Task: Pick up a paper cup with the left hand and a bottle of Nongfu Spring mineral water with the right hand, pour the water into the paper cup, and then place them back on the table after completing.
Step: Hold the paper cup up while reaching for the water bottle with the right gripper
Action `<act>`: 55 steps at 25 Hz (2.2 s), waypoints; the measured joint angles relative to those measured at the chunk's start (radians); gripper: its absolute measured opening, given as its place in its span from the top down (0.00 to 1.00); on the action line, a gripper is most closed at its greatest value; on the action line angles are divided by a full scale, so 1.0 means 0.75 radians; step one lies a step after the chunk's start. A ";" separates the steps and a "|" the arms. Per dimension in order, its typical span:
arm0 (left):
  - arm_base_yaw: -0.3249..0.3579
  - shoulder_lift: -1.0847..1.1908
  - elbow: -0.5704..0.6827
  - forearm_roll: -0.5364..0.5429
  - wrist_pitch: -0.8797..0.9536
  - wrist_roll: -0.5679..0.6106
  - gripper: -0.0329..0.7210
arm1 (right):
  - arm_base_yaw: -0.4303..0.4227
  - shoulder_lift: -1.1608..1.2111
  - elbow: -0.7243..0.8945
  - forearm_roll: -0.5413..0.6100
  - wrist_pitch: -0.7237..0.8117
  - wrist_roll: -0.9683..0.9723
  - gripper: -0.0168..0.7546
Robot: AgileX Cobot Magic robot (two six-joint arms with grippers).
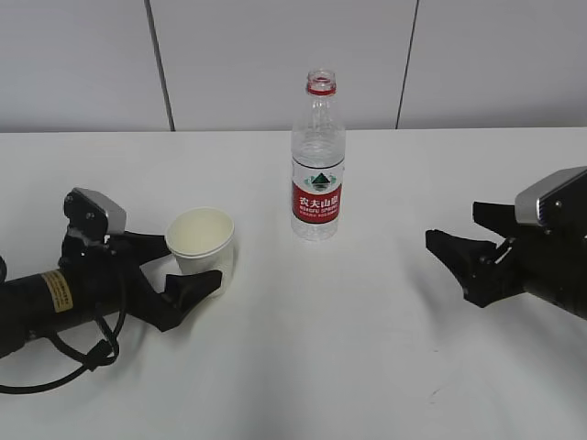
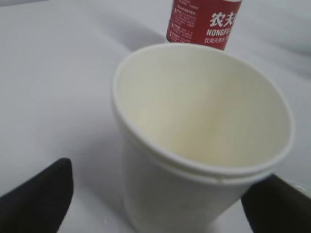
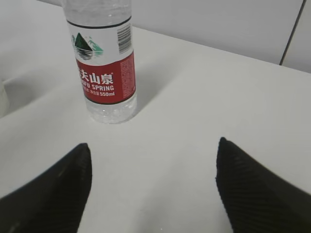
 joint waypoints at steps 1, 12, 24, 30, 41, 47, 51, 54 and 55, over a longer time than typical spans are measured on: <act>0.000 0.006 -0.013 0.003 -0.001 -0.001 0.11 | 0.000 0.002 0.000 -0.005 -0.002 0.000 0.22; -0.065 0.062 -0.103 0.046 -0.001 -0.057 0.15 | 0.000 0.055 -0.006 -0.059 -0.116 0.000 0.22; -0.069 0.064 -0.103 0.025 -0.001 -0.060 0.27 | 0.000 0.074 -0.091 -0.195 -0.118 0.072 0.22; -0.069 0.068 -0.103 0.000 -0.001 -0.060 0.36 | 0.000 0.240 -0.228 -0.355 -0.133 0.113 0.22; -0.069 0.072 -0.103 -0.004 -0.002 -0.060 0.39 | 0.094 0.520 -0.557 -0.372 -0.141 0.117 0.22; -0.069 0.072 -0.103 -0.004 -0.002 -0.060 0.42 | 0.155 0.636 -0.714 -0.232 -0.144 0.147 0.22; -0.069 0.072 -0.103 -0.004 -0.002 -0.061 0.44 | 0.158 0.681 -0.780 -0.202 -0.144 0.240 0.22; -0.069 0.072 -0.103 -0.005 -0.002 -0.061 0.44 | 0.168 0.693 -0.827 -0.202 -0.113 0.266 0.18; -0.069 0.072 -0.103 -0.006 -0.002 -0.061 0.44 | 0.174 0.693 -0.844 -0.202 -0.086 0.288 0.15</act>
